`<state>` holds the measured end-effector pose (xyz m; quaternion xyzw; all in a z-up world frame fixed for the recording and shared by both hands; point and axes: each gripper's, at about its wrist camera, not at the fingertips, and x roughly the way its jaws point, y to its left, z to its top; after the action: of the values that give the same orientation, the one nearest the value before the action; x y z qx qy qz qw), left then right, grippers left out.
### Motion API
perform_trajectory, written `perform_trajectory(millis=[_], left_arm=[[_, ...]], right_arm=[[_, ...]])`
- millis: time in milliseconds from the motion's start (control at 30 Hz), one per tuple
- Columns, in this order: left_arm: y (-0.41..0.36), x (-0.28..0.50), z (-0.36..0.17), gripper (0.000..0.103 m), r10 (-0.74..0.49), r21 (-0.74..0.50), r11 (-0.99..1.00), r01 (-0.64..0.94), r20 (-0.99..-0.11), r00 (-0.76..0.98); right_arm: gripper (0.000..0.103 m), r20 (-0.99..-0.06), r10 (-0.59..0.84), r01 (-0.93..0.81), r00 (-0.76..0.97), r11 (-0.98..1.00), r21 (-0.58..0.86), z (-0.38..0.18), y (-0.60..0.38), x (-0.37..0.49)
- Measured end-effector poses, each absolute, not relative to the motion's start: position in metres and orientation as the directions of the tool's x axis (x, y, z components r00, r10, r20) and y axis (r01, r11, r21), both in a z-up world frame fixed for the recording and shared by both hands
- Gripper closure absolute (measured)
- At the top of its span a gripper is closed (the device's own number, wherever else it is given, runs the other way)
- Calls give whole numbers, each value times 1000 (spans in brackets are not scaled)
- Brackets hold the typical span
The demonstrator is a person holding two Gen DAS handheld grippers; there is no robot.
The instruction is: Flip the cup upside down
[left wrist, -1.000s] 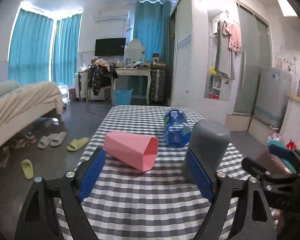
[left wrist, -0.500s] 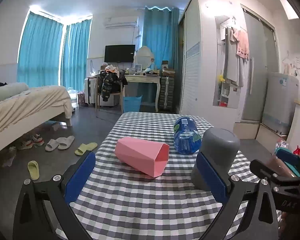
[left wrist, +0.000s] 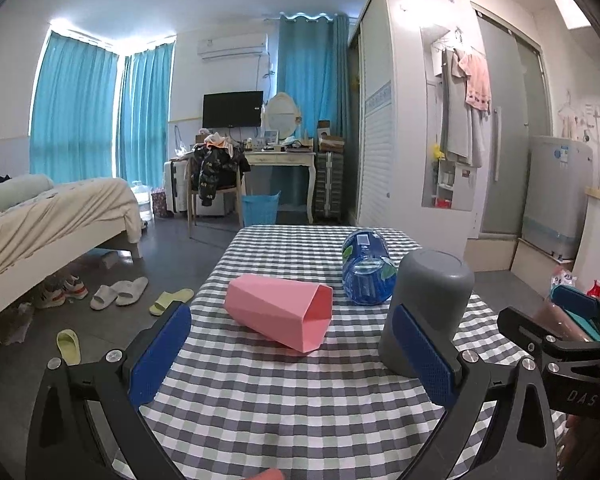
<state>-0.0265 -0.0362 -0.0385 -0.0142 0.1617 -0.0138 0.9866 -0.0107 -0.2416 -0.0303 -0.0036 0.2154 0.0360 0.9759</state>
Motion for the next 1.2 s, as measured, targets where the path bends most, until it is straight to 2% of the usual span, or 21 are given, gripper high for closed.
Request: perform_trajectory(millis=[1200], left_arm=[[-35,-28,-43,0,-39,-31,999,31,-323,946]], right_arm=[[0,-421,63,-68,905,998,4,-31,-244,-12]])
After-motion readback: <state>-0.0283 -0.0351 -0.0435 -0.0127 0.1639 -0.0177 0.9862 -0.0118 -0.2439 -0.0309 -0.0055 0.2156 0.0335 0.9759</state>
